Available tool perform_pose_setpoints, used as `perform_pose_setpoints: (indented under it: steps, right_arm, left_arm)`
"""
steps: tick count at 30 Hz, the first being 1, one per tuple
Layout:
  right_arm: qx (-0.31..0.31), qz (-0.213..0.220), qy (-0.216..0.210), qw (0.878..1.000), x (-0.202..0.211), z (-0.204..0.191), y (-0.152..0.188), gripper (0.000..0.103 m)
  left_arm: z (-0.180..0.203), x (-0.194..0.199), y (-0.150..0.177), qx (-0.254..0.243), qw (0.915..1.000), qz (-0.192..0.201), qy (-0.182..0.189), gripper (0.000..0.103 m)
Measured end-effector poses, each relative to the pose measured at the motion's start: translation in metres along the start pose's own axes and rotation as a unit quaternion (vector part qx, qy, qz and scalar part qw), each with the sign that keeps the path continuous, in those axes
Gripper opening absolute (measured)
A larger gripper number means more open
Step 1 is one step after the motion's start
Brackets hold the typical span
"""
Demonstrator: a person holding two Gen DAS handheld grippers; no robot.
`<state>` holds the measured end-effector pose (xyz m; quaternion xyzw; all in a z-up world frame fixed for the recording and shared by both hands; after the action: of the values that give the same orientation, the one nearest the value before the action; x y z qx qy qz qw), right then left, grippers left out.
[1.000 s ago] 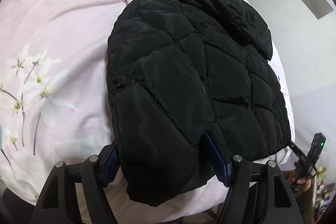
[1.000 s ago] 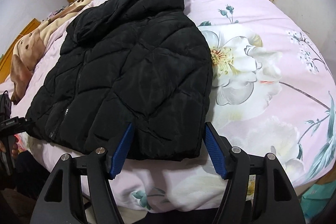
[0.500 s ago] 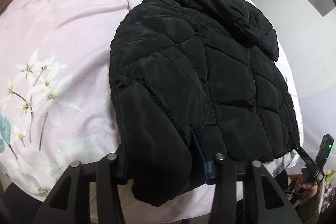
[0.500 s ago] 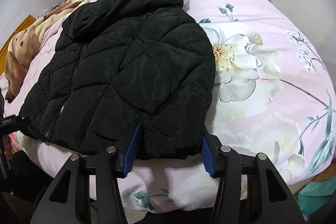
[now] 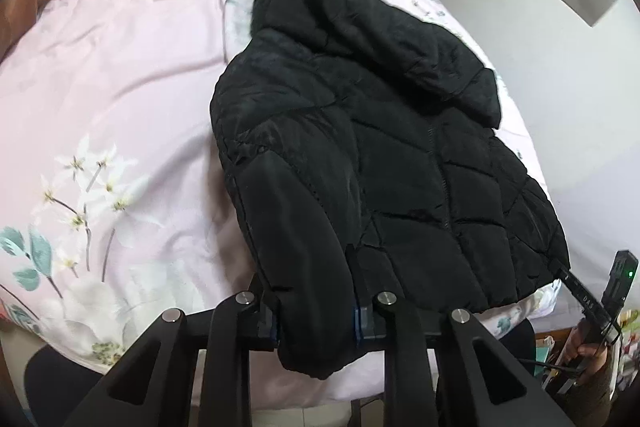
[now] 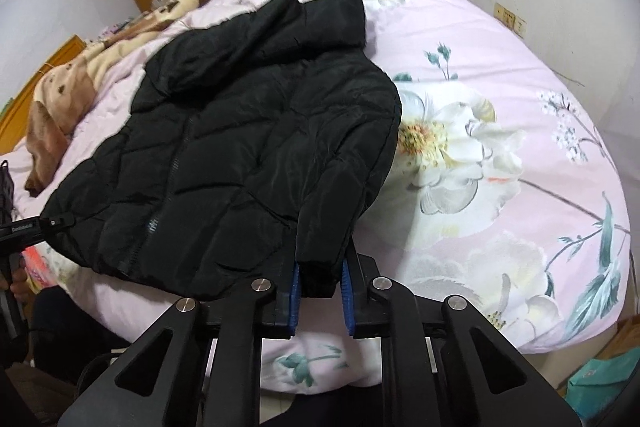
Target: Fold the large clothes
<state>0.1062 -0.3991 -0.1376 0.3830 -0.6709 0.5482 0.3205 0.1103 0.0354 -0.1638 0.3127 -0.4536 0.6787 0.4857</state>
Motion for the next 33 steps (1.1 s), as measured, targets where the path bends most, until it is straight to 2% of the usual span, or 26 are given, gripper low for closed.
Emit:
perform_pose_setpoints:
  steps: [10, 14, 23, 28, 30, 33]
  right_arm:
    - [0.027, 0.036, -0.013, 0.999, 0.058, -0.009, -0.002, 0.015]
    - [0.030, 0.047, -0.025, 0.998, 0.076, -0.012, -0.015, 0.014]
    - [0.074, 0.065, -0.012, 0.995, 0.069, -0.042, -0.093, 0.013]
    - [0.079, 0.071, -0.003, 0.994, 0.058, -0.054, -0.140, 0.013]
    - [0.076, 0.071, 0.002, 0.995, 0.051, -0.053, -0.162, 0.013]
    - [0.069, 0.068, 0.005, 0.995, 0.039, -0.050, -0.190, 0.013]
  left_arm:
    - [0.017, 0.055, 0.008, -0.032, 0.9991, 0.023, 0.016, 0.022]
    - [0.024, 0.071, -0.003, -0.036, 0.9987, 0.023, 0.028, 0.022]
    - [0.050, 0.081, -0.076, -0.041, 0.9974, 0.051, 0.030, 0.022]
    - [0.057, 0.081, -0.136, -0.016, 0.9966, 0.070, 0.041, 0.022]
    - [0.055, 0.081, -0.157, -0.011, 0.9963, 0.081, 0.027, 0.022]
    - [0.054, 0.077, -0.189, -0.005, 0.9959, 0.087, 0.024, 0.022]
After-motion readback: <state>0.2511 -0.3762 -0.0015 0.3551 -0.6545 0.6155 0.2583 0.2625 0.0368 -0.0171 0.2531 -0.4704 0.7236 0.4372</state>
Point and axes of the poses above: each gripper's, at about its wrist camera, not at the fingertips, and x roughly against the way its jaws point, z to its right, y to its underside, the point moved 9 cm from there along -x, roughly the way its jaws point, and after that the axes turned 5 degrees about -z, right-handed, at the moved point
